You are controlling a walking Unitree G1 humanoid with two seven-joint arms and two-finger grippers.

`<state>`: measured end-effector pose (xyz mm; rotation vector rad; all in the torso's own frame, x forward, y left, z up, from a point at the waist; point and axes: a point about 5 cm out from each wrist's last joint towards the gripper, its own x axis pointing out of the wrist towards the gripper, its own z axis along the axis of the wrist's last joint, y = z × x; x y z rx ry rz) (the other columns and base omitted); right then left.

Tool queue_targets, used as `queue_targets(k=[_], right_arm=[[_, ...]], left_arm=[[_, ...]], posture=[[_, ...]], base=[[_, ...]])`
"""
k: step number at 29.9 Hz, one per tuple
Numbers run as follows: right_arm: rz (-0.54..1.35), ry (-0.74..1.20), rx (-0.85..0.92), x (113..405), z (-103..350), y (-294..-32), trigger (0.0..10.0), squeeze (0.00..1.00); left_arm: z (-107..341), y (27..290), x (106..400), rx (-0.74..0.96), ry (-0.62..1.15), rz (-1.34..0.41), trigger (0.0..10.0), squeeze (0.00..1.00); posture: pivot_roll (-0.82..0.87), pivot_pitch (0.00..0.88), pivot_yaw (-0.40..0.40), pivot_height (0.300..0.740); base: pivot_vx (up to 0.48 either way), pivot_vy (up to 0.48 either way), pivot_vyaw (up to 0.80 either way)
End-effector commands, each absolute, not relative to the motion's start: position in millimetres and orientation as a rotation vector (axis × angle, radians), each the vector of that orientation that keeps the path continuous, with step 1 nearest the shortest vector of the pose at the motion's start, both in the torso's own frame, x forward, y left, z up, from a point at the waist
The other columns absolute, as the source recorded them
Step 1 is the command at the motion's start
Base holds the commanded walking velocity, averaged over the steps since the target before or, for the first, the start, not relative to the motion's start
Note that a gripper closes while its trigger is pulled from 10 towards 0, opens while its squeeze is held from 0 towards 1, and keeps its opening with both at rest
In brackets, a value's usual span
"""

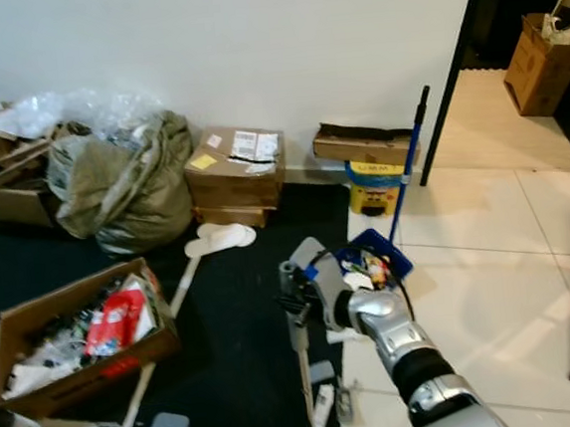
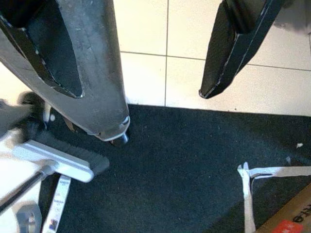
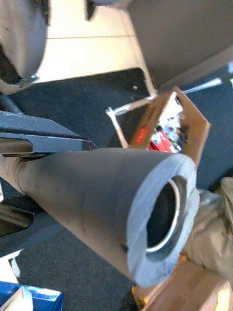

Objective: Sweep floor

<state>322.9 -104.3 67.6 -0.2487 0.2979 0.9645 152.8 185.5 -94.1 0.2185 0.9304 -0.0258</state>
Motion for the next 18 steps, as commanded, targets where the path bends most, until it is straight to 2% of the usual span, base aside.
queue_targets(k=[1, 5, 6, 8, 18], right_arm=[[0.99, 0.32, -0.318, 320.0, 62.5, -111.8, 10.0, 0.0], [1.018, 0.302, -0.348, 320.9, 66.1, -111.2, 10.0, 0.0], [1.033, 0.283, -0.373, 324.0, 72.0, -111.5, 10.0, 0.0], [1.048, 0.252, -0.388, 329.6, 82.1, -111.8, 10.0, 0.0], [1.082, 0.17, -0.513, 335.3, 94.1, -105.5, 10.0, 0.0]], left_arm=[[-101.9, 189.1, 131.8, 0.221, 1.002, -0.017, 10.0, 0.0], [-102.8, 191.2, 127.4, 0.231, 1.007, -0.014, 10.0, 0.0], [-102.6, 194.5, 125.6, 0.235, 1.003, -0.011, 10.0, 0.0], [-101.5, 199.2, 125.3, 0.239, 0.989, -0.008, 10.0, 0.0], [-98.1, 198.0, 132.2, 0.237, 0.94, -0.011, 10.0, 0.0]], posture=[[-0.06, 0.19, -0.018, 0.74], [-0.06, 0.195, -0.017, 0.74], [-0.06, 0.227, -0.019, 0.74], [-0.06, 0.233, -0.02, 0.74], [-0.05, 0.26, -0.025, 0.74]], base=[[0.0, 0.0, 0.0], [0.0, 0.0, 0.0], [0.0, 0.0, 0.0], [0.0, 0.0, 0.0], [0.0, 0.0, 0.0]])
